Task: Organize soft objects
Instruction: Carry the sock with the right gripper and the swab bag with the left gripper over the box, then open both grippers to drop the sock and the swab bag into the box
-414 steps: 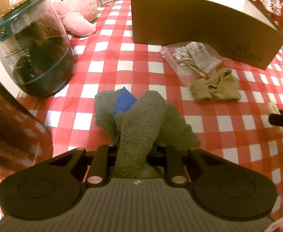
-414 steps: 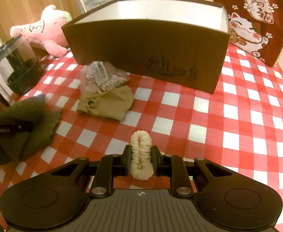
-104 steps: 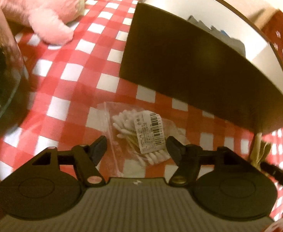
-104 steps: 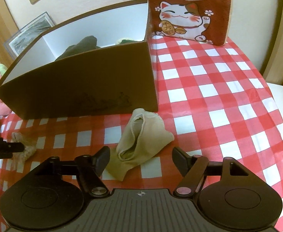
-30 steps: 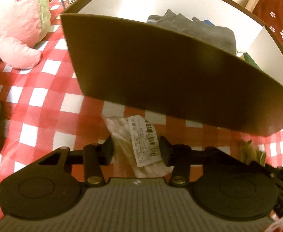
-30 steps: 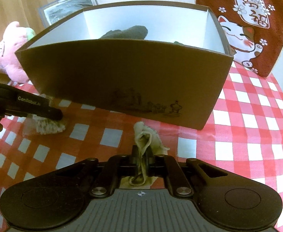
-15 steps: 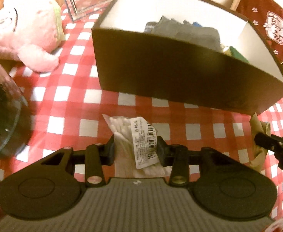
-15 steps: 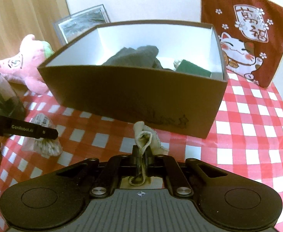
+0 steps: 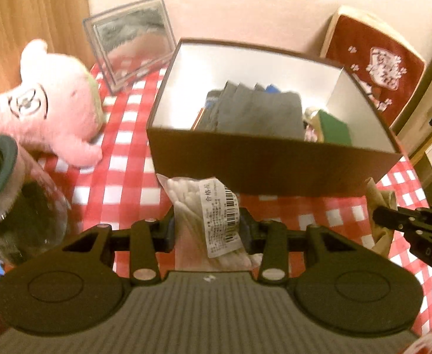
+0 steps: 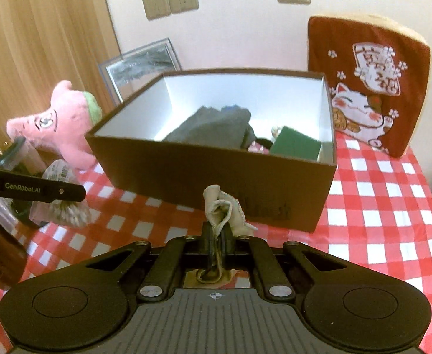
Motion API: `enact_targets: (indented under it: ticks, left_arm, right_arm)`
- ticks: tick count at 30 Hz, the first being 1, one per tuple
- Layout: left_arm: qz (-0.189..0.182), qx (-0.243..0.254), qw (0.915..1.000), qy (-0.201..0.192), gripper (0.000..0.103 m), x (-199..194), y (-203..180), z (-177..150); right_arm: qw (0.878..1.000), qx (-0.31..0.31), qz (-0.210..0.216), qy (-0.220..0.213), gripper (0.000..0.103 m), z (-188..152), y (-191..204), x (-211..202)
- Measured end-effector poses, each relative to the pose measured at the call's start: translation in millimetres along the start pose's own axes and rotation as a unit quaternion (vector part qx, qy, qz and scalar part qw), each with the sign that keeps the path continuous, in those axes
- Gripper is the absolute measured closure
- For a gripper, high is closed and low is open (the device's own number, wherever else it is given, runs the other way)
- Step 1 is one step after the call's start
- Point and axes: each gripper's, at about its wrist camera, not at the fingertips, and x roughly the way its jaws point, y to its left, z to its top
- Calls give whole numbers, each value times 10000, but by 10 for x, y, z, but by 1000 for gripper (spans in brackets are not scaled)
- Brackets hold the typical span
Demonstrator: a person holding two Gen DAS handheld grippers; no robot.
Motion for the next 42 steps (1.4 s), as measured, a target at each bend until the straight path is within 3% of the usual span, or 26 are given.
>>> enact_targets:
  ticks: [12,21,36,42]
  left_arm:
    - [-81,325,9973,-648,65,-184,-123,463]
    - [-85,506,9952,-828,64,-30,-216,850]
    - [11,872,9959,-245,63,699,-233,1351]
    - [-25,911,9958,-123,50,854,-221,1450]
  right_arm:
    - [9982,-57,47,-599,98,456,3,-241]
    - [9966,22,114,-819,98,830,-70,-134]
    - [9974,183,304,-630,98,1347,-143,560]
    - [9979,208,324,-512,98,1414,-165,757]
